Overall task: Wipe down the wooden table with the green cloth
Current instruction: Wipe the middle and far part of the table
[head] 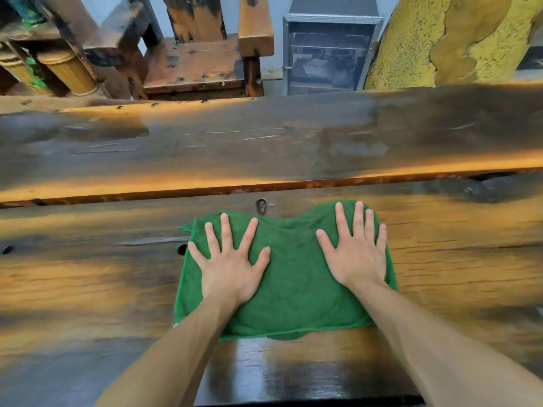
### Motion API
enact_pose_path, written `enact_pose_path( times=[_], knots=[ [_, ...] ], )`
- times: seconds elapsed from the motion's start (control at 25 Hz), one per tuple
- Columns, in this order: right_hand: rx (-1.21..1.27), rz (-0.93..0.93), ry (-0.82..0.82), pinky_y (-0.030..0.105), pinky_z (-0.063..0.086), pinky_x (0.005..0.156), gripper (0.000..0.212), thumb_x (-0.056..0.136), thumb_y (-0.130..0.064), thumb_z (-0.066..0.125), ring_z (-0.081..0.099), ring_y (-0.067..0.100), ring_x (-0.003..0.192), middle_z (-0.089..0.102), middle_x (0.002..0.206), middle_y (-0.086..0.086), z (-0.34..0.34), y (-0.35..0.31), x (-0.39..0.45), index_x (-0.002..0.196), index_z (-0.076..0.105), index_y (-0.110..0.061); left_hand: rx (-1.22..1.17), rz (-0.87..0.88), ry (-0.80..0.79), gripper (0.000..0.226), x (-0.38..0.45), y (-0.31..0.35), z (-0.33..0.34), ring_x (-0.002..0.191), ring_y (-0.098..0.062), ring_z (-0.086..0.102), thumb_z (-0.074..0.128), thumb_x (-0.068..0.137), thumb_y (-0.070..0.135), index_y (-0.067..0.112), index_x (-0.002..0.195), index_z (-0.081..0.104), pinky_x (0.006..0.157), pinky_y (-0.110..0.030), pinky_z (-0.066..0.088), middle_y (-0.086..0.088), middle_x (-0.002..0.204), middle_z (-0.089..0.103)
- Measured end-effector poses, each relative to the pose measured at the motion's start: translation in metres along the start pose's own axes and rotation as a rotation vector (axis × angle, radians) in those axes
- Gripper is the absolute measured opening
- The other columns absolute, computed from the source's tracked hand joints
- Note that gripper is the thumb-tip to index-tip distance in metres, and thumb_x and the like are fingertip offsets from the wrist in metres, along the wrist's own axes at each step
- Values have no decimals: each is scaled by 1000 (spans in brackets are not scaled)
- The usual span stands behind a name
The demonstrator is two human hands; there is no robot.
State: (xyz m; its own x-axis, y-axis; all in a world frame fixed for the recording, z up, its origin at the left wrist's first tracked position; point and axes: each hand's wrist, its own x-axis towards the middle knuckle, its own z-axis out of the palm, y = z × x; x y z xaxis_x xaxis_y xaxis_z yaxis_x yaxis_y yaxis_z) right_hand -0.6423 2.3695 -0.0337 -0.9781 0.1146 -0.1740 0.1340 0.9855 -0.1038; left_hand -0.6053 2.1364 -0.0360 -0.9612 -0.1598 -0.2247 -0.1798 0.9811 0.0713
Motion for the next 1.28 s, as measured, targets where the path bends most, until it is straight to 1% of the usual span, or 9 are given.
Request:
enact_pose_path(
  times=[0.16, 0.32, 0.44, 0.56, 0.76, 0.92, 1.16, 1.28],
  knots=[
    [-5, 3, 20, 51, -9, 122, 75, 93, -74, 1, -17, 25, 152, -22, 165, 4, -8, -8, 67, 156, -15, -38, -2, 14, 21, 66, 63, 12, -14, 152, -38, -24, 2, 91, 79, 58, 149, -21, 115, -72, -9, -5, 165, -29],
    [4, 17, 58, 52, -8, 121, 74, 95, -72, 7, -16, 27, 153, -19, 166, 4, -14, -18, 123, 157, -12, -38, -14, 26, 58, 66, 122, 22, -26, 152, -39, -22, 7, 92, 78, 58, 152, -14, 114, -73, -9, -6, 166, -27],
    [18, 18, 41, 51, -10, 122, 70, 96, -70, 8, -15, 25, 153, -16, 167, 2, -18, -21, 150, 158, -7, -39, 21, 52, 50, 66, 160, 26, -33, 152, -39, -21, 6, 92, 79, 59, 152, -11, 114, -72, -11, -6, 167, -24],
    [14, 37, 54, 51, -8, 122, 67, 98, -66, 8, -12, 25, 154, -13, 167, 1, -22, -25, 175, 158, -8, -40, 6, 73, 49, 66, 203, 32, -43, 153, -38, -19, 5, 90, 81, 61, 151, -9, 115, -72, -10, -5, 168, -22],
    [47, 48, 42, 54, -7, 121, 69, 98, -68, 9, -12, 27, 153, -14, 167, 0, -37, -32, 257, 158, -9, -39, 6, 48, 49, 68, 273, 48, -59, 153, -39, -20, 6, 90, 82, 60, 153, -6, 114, -73, -12, -6, 168, -22],
    [26, 35, 96, 54, -6, 122, 70, 97, -69, 10, -10, 28, 154, -9, 168, 0, -45, -38, 328, 158, -5, -39, 0, 38, 75, 69, 336, 61, -72, 154, -40, -15, 8, 90, 83, 59, 154, 0, 114, -73, -12, -7, 169, -14],
    [33, 30, 50, 57, -3, 121, 72, 95, -73, 11, -5, 28, 154, -4, 168, 1, -61, -45, 422, 159, 5, -40, -4, 17, 64, 70, 419, 81, -87, 154, -40, -13, 13, 88, 85, 60, 153, 5, 113, -74, -12, -4, 170, -9],
    [32, 30, 73, 57, -3, 121, 73, 94, -74, 10, -5, 28, 154, -1, 168, 1, -64, -48, 452, 159, 7, -40, -14, 15, 83, 70, 446, 89, -92, 155, -39, -8, 14, 88, 84, 59, 154, 11, 113, -74, -12, -6, 171, 0]
  ],
)
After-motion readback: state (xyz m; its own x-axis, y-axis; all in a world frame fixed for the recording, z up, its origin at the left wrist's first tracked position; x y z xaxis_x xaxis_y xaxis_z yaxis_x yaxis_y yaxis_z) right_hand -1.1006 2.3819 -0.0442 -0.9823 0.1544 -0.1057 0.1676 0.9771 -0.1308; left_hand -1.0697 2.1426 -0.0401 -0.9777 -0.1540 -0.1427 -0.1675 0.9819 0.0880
